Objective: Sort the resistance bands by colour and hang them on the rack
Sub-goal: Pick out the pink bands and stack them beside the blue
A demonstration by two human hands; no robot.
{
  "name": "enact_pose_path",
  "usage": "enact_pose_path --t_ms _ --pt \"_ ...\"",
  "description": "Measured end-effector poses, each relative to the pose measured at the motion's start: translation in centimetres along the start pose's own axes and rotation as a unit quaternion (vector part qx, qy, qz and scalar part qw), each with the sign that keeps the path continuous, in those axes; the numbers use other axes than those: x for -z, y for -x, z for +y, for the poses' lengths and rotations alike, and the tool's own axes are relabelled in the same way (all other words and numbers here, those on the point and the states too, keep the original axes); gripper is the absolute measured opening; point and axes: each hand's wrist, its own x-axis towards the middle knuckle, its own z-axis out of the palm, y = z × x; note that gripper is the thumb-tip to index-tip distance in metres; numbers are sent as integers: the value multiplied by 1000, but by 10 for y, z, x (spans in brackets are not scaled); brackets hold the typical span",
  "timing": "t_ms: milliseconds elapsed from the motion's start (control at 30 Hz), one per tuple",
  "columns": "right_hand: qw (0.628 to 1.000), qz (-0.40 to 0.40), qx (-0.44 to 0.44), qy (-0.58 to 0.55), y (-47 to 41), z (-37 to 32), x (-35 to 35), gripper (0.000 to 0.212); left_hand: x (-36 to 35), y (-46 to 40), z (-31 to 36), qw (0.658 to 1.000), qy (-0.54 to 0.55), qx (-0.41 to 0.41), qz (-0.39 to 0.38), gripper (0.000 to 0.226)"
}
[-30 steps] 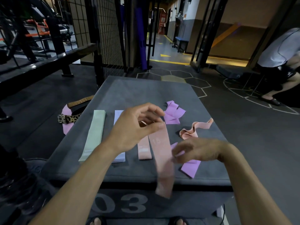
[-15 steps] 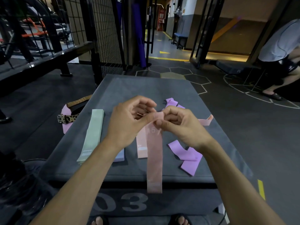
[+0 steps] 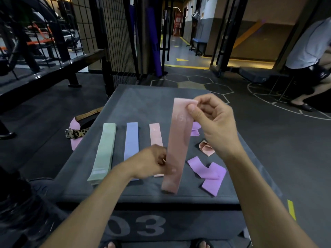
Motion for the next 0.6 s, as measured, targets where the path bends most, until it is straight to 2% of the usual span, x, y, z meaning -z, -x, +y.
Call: enact_pose_path --t_ms 100,200,300,400,500,600 --pt "998 55 20 -26 -9 -1 3 11 -6 -3 -15 997 -60 41 -14 4" --pt "994 104 33 -31 -19 2 5 6 -10 -6 -20 997 -24 71 3 12" --pt "989 146 18 -34 -31 8 5 4 -10 -10 -21 994 -21 94 55 10" --pt "985 170 -22 -31 -47 20 5 5 -9 -14 -21 984 20 151 92 7" --pt "979 183 -82 -33 -70 37 4 8 -7 -15 -18 973 50 208 86 12" --pt "974 176 -142 -12 -95 64 -2 14 -1 -16 -14 970 26 234 64 17"
